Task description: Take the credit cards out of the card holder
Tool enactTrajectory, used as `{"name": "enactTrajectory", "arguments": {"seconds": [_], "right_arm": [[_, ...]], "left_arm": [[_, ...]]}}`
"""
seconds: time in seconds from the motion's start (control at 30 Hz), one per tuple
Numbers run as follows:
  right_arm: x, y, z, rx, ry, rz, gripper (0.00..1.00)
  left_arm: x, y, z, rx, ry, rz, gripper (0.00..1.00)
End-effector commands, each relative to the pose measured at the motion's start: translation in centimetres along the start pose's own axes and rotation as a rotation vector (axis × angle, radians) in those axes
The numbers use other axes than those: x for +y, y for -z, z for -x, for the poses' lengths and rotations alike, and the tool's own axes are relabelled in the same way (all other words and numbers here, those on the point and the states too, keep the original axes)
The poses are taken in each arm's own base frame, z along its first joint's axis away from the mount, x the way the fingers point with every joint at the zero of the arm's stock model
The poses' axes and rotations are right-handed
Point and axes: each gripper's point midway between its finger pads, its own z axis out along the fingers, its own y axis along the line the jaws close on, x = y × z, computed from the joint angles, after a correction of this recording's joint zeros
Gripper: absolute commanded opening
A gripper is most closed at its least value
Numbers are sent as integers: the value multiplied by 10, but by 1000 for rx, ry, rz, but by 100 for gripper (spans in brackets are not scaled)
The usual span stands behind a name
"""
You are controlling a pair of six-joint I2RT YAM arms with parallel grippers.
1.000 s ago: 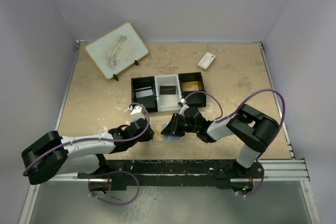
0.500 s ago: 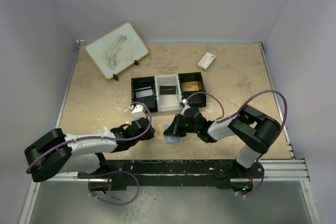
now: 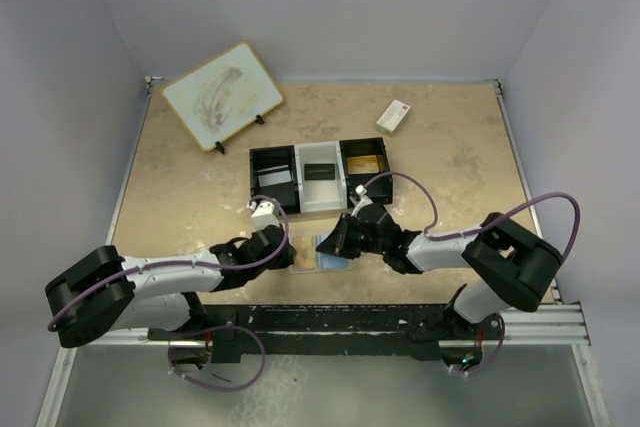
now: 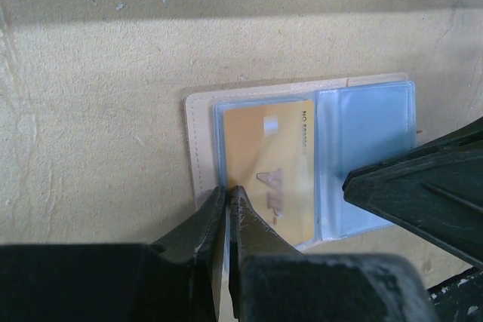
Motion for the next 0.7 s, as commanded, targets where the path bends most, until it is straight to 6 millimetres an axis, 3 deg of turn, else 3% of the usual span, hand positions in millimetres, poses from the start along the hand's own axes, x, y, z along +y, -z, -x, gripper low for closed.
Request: {"name": "enactTrajectory", "arguments": {"seconds": [0.0, 0.17, 0.27, 0.53, 0.67], "right_arm": [[-7, -6, -5, 35, 29, -19, 18], [-9, -22, -2, 33, 40, -30, 36], [-19, -29, -2, 31, 34, -81, 40], [23, -24, -7, 58, 90, 152, 18], [34, -21, -4, 54, 128, 181, 0]], "left_arm": [[16, 3, -21, 81, -50, 37, 0], [15, 2, -30, 123, -74, 21, 0], [14, 3, -36, 150, -82, -2, 0], [8, -1, -42, 164, -67, -39, 0], [4, -3, -45, 176, -65, -55, 0]]}}
